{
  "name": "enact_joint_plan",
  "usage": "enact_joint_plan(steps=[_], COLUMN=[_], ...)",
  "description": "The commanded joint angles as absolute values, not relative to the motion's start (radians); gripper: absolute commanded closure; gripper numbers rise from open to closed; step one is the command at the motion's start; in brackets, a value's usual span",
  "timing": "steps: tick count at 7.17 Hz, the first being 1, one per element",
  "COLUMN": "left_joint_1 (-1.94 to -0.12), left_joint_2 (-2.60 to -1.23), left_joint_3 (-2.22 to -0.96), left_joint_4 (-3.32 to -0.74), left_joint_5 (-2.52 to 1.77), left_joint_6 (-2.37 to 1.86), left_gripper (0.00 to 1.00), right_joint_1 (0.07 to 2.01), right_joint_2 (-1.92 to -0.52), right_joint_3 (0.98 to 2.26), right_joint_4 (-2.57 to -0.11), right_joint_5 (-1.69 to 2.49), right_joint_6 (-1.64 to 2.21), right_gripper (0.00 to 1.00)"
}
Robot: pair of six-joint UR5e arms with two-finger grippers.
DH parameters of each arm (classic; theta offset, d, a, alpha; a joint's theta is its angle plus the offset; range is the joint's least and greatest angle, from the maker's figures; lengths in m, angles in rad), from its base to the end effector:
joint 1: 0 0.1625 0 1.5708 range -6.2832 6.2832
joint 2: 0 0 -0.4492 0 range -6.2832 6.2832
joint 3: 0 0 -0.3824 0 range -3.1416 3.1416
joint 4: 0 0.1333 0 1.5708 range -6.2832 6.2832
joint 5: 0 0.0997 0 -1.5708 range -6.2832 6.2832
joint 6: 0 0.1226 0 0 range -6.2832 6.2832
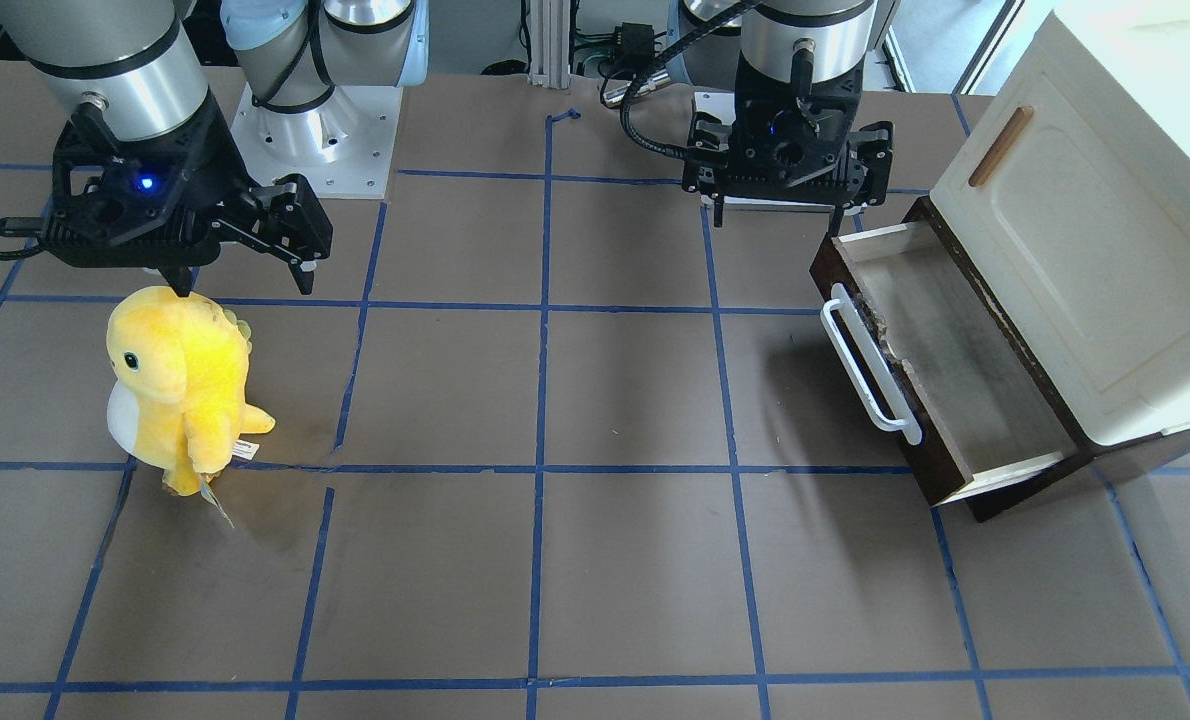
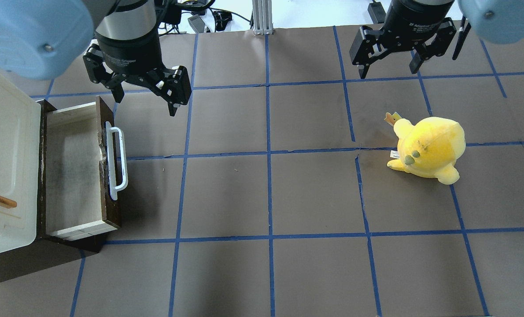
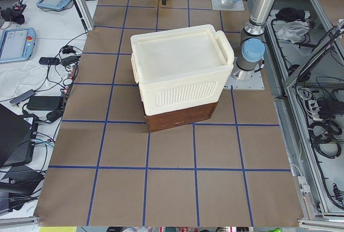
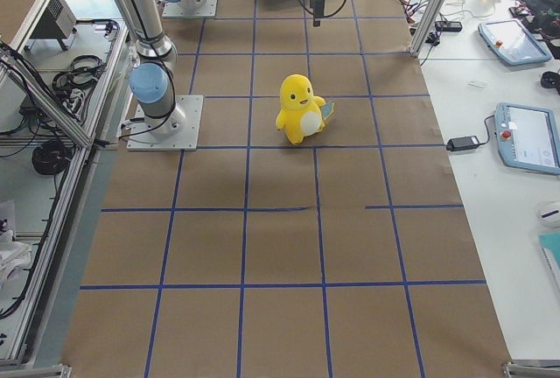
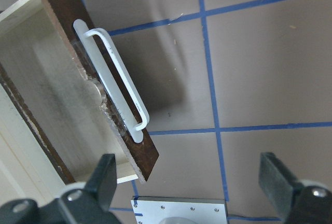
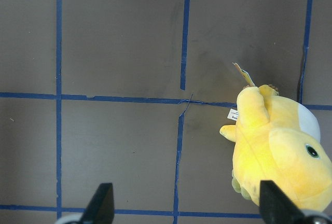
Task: Pull drawer sideways
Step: 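Open the left gripper and lift it away from the handle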
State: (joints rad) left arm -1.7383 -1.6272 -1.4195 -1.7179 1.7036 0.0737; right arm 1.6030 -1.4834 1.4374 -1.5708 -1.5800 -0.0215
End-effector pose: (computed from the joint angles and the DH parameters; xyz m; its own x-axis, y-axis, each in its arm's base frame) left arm -0.1987 -0.4727 0.5207 -0.9613 0.2441 -0.1280 0.2379 0.9693 0.0618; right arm 0.1491 -0.5219 0.5097 -0.9985 -0.0532 0.0102 -0.0536 0.9975 -0.0458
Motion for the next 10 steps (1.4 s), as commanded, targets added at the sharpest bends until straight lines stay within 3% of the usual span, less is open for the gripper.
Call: enact_joint_plan(steps=[1,4,10], left_joint_1=[-1.649,-1.638,-1.625], left_joint_2=[-1.602,-1.592,-1.543], left_joint_3=[-1.474,-1.503,-1.505], left_joint_4=[-1.637,-1.479,-1.58], left_joint_5=[1.595,1.592,1.581], left_joint_6=[0.264,0.232,0.15], left_gripper=[0.0,0.0,0.0], right_joint_1=[1.603,1.603,1.603], right_joint_2=[-1.483,-1.483,-1.483], right_joint_3=[1.437,1.437,1.437], right_joint_4=[-1.571,-1.571,-1.571], right_joint_5=[-1.58,-1.58,-1.58], right_joint_6=[-0.021,-0.021,-0.021], right_gripper=[0.0,0.0,0.0])
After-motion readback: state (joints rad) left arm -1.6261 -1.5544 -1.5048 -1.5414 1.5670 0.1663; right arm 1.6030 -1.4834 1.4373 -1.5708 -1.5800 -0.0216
